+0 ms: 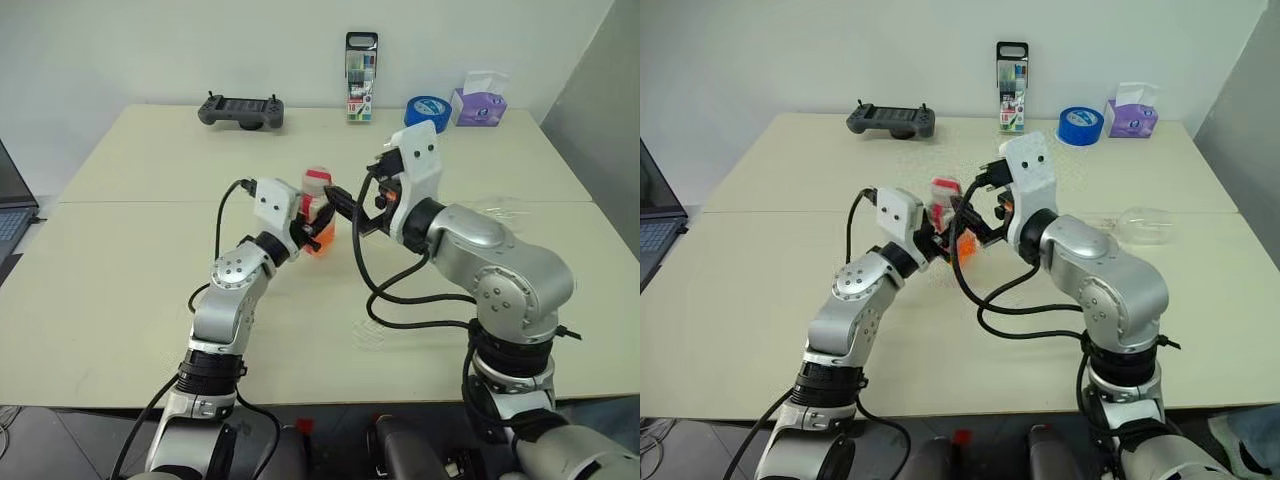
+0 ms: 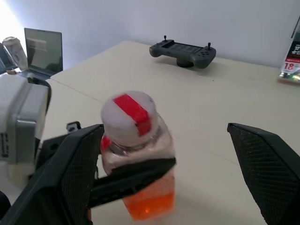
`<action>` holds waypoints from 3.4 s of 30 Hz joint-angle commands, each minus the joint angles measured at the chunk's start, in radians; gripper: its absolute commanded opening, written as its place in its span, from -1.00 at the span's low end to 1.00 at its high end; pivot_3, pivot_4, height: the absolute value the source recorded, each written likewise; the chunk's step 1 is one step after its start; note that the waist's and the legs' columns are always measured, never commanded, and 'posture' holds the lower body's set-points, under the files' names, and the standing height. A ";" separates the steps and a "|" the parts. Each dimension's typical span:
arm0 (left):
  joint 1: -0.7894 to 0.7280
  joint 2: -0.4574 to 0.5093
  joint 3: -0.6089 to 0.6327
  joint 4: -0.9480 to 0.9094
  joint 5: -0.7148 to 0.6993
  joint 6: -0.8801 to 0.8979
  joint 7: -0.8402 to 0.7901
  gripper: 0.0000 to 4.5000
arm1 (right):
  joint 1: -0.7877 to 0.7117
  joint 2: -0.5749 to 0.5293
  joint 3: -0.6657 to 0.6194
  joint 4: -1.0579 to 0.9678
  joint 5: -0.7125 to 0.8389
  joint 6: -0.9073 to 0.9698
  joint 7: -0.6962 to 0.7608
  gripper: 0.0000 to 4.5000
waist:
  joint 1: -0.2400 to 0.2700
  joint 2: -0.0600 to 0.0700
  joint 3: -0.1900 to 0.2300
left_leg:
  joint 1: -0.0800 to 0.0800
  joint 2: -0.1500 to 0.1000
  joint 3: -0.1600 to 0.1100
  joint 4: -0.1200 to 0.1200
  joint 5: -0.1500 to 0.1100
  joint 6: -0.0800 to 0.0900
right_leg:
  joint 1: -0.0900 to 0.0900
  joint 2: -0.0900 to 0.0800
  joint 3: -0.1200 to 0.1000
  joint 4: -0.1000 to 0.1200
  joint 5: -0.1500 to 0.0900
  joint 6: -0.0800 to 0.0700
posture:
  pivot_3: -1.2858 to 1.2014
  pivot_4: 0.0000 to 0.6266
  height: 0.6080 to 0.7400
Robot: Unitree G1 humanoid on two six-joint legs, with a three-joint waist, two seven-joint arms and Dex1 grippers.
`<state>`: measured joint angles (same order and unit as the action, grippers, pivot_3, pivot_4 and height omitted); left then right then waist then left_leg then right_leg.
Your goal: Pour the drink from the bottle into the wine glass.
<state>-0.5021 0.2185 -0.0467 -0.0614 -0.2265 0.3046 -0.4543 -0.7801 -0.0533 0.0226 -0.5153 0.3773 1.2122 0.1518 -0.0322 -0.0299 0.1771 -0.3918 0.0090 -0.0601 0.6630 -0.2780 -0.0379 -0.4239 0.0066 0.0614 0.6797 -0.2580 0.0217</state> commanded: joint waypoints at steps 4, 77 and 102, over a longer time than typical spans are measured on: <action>0.003 -0.022 -0.017 -0.076 -0.032 0.024 -0.015 -0.20 | -0.024 0.021 0.018 -0.014 0.007 -0.030 -0.001 1.00 | 0.000 0.000 0.000 | 0.000 0.000 0.000 0.000 0.000 0.000 | 0.000 0.000 0.000 0.000 0.000 0.000 | 0.03 -0.52 1.00; 0.010 0.035 -0.086 -0.115 -0.146 0.077 -0.240 -0.22 | 0.155 -0.009 0.085 -0.280 0.008 0.057 -0.277 1.00 | -0.001 0.004 0.003 | 0.002 0.001 0.004 0.001 0.001 -0.001 | 0.002 0.005 0.003 0.000 -0.001 0.001 | 0.03 -0.52 1.00; 0.032 0.023 -0.096 -0.146 -0.126 0.067 -0.214 -0.23 | -0.107 -0.520 0.103 0.302 0.179 -0.380 0.799 -0.16 | -0.017 0.005 0.005 | 0.005 0.001 0.010 0.000 0.000 0.001 | 0.003 0.006 0.003 -0.001 -0.001 0.001 | 0.03 -0.52 1.00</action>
<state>-0.4658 0.2357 -0.1651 -0.1812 -0.3506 0.4017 -0.6661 -0.8535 -0.5750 0.1262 -0.2157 0.5539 0.8707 0.9131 -0.0489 -0.0248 0.1817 -0.3872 0.0106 -0.0514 0.6627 -0.2782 -0.0366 -0.4212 0.0129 0.0639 0.6792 -0.2586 0.0228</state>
